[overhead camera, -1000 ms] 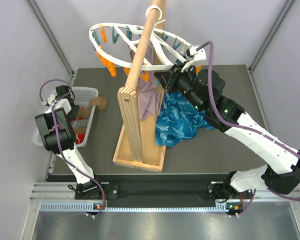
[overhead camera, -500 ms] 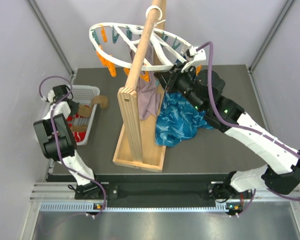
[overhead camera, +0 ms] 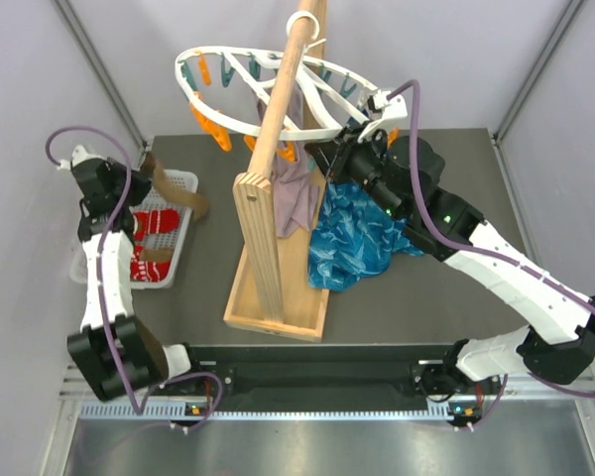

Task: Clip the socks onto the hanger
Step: Pick up the sock from the bin, then clamp the sock onto the hanger.

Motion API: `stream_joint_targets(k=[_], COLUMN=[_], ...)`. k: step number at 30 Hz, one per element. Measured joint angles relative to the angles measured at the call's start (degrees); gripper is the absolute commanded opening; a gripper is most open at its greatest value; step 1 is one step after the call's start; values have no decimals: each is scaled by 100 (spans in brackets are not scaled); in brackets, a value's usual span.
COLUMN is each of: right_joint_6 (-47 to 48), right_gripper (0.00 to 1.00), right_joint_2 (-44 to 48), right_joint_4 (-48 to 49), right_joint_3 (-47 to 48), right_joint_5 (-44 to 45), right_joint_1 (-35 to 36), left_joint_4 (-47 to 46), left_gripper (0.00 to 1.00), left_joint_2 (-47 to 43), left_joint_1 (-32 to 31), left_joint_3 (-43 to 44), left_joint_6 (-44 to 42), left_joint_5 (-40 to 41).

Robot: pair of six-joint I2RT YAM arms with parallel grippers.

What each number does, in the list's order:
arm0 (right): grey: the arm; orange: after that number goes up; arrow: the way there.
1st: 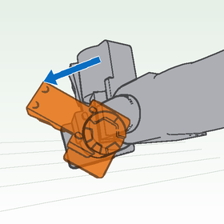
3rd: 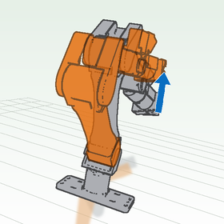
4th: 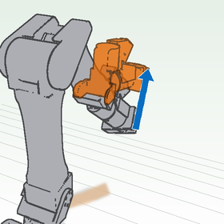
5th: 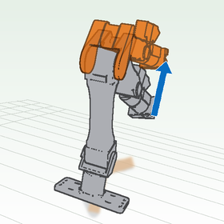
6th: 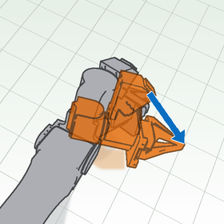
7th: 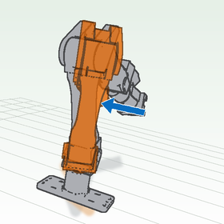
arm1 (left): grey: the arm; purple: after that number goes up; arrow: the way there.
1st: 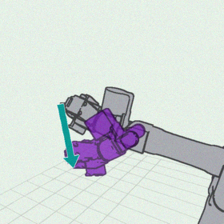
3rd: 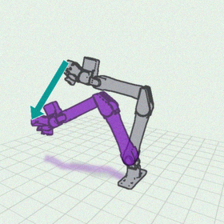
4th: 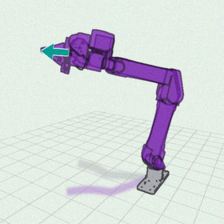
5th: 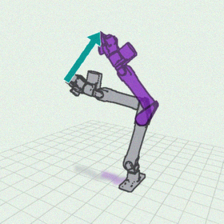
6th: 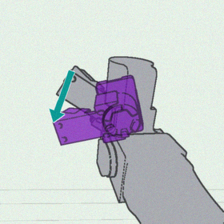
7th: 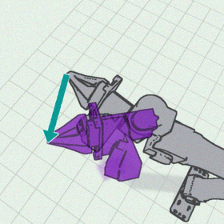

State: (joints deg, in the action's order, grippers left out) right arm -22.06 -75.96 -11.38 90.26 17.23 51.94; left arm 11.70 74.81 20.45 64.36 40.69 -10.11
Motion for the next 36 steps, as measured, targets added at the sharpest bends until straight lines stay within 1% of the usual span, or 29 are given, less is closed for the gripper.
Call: stream_joint_targets(k=[2, 6, 8, 10, 14, 18, 22, 26, 33, 36], right_joint_6=[33, 63, 63, 61, 92, 168, 256, 273, 278, 284], right_gripper=[0, 0, 0, 0, 0, 0, 0, 0, 0, 0], right_joint_2=[-35, -55, -55, -55, -61, -63, -70, -70, -48, -46], right_joint_4=[-63, -109, -116, -133, -214, -262, -319, -326, -350, -356], right_joint_3=[74, 105, 105, 105, 168, 179, 219, 216, 201, 173], right_joint_5=[0, 0, -2, -7, -20, -68, -129, -243, -503, -660], right_joint_1=[0, 0, 0, 0, 0, 0, -2, -4, -52, -74], left_joint_4=[-275, -713, -809, -750, -275, 122, 208, -20, -562, -938], left_gripper=[0, 0, 0, 0, 0, 0, 0, 0, 0, 0], left_joint_2=[-535, -1095, -1143, -1113, -925, -787, -750, -675, -551, -551], left_joint_1=[-199, -1067, -1545, -1888, -2632, -3200, -3560, -3746, -3864, -3912], left_joint_3=[-20, 129, 195, 205, 221, 221, 221, 221, 221, 219], left_joint_6=[-68, -284, -420, -566, -1084, -1578, -1919, -1958, -1847, -1696], left_joint_5=[-472, -1274, -1709, -2090, -2524, -3034, -3646, -4085, -4286, -4339])
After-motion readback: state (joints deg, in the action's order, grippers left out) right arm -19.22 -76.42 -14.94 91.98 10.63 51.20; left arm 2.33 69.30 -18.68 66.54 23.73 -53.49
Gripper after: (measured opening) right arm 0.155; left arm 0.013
